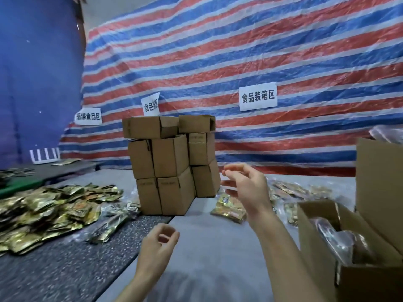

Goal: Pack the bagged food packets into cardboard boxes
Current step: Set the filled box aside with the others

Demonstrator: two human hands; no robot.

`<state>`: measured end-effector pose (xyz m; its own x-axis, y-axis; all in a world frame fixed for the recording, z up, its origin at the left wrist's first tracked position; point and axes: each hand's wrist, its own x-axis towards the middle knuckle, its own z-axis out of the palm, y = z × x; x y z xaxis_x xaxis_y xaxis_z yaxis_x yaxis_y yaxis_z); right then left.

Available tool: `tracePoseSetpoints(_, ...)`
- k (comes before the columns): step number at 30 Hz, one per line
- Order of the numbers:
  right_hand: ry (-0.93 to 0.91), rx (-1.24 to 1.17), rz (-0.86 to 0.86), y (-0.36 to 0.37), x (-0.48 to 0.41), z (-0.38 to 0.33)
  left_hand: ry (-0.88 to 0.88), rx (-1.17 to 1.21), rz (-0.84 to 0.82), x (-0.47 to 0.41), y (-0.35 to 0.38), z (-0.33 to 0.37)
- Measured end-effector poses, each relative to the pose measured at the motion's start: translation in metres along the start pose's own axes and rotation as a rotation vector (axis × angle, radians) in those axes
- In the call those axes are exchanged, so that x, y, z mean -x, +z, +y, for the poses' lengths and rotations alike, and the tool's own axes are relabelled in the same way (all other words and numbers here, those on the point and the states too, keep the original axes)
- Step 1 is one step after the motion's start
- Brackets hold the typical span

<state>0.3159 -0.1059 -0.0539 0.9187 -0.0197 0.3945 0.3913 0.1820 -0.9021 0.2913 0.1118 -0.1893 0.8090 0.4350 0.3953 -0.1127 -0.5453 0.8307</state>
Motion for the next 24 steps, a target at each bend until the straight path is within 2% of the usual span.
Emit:
tracePoseSetpoints(3,0.007,-0.03,-0.023,-0.002,-0.014,0.005,0.037,-0.099,0.024,-0.044,0.002,-0.006)
tracePoseSetpoints(8,-0.05,-0.033,-0.085,-0.006,-0.029,0.018,0.07,-0.417,0.05,-0.133,0.013,0.008)
tracePoseSetpoints(11,-0.045,-0.039,-0.092,-0.007,-0.038,0.03,0.111,-0.56,0.158,-0.184,0.019,0.035)
tracePoseSetpoints(15,-0.053,-0.106,-0.063,0.001,-0.051,0.039,0.269,-0.725,0.296,-0.248,0.028,0.073)
tracePoseSetpoints(19,-0.087,-0.149,-0.065,0.009,-0.057,0.041,0.236,-0.692,0.305,-0.298,0.04,0.093)
tracePoseSetpoints(22,-0.134,-0.122,-0.051,0.009,-0.055,0.036,0.135,-0.593,0.272,-0.313,0.045,0.092)
tracePoseSetpoints(24,-0.17,-0.147,-0.06,0.008,-0.05,0.029,0.146,-0.526,0.299,-0.319,0.047,0.09)
